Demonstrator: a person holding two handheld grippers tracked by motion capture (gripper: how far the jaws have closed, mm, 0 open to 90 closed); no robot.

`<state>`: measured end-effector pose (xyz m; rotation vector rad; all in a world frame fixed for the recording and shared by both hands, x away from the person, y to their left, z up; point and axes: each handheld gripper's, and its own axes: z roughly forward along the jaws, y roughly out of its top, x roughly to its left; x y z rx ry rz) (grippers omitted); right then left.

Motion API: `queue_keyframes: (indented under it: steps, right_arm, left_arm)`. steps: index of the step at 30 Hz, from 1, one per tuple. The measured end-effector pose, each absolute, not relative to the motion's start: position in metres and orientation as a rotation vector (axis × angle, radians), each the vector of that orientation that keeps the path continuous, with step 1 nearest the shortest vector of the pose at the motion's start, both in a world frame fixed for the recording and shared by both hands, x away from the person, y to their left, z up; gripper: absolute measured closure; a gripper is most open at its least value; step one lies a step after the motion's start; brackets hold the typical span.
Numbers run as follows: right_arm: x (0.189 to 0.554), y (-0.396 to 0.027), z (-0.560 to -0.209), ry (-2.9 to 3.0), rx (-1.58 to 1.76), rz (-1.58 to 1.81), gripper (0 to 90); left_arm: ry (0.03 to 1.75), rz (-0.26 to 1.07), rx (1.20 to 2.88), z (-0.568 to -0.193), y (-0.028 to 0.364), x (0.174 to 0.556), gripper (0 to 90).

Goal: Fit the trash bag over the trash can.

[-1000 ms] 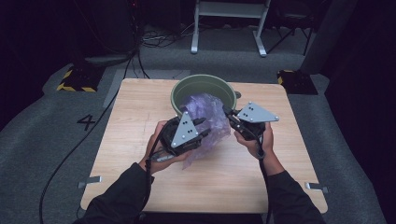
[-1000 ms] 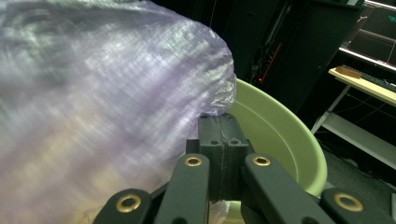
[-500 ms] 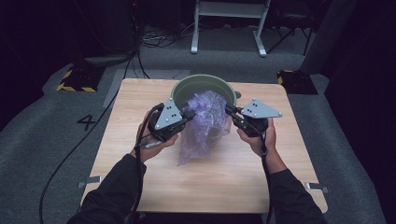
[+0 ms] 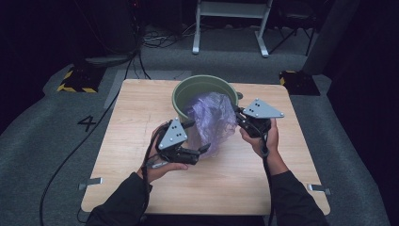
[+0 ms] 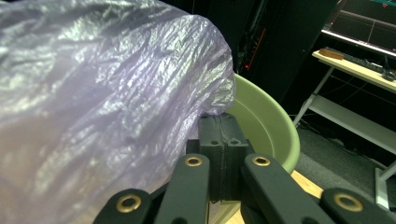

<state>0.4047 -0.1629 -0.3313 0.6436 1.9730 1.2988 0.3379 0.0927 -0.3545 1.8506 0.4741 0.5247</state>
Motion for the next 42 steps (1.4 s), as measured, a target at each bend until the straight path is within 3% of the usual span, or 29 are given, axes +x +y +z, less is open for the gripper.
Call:
queue_keyframes:
  steps: [18,20,27,30,34,38,42]
  right_arm:
    - [0.402,-0.158,-0.328,1.972,0.66,1.3,90.0]
    - [0.403,-0.158,-0.329,1.973,0.662,1.311,90.0]
    - [0.401,-0.157,-0.33,1.982,0.652,1.333,90.0]
    - [0.401,-0.159,-0.33,1.987,0.643,1.34,90.0]
    - [0.402,-0.165,-0.33,1.988,0.648,1.336,90.0]
    - [0.405,-0.173,-0.33,1.984,0.662,1.349,89.6]
    - [0.41,-0.178,-0.332,1.97,0.703,1.344,80.4]
  left_arm:
    - [0.473,0.553,1.916,-0.372,0.056,0.336,15.4]
    - [0.486,0.602,1.916,-0.372,0.053,0.336,16.5]
    - [0.552,0.727,1.882,-0.366,0.065,0.349,63.8]
    - [0.529,0.745,1.871,-0.36,0.076,0.352,79.6]
    - [0.52,0.768,1.863,-0.351,0.095,0.356,89.4]
    - [0.549,0.752,1.836,-0.34,0.115,0.364,89.9]
    - [0.56,0.734,1.851,-0.332,0.128,0.376,89.9]
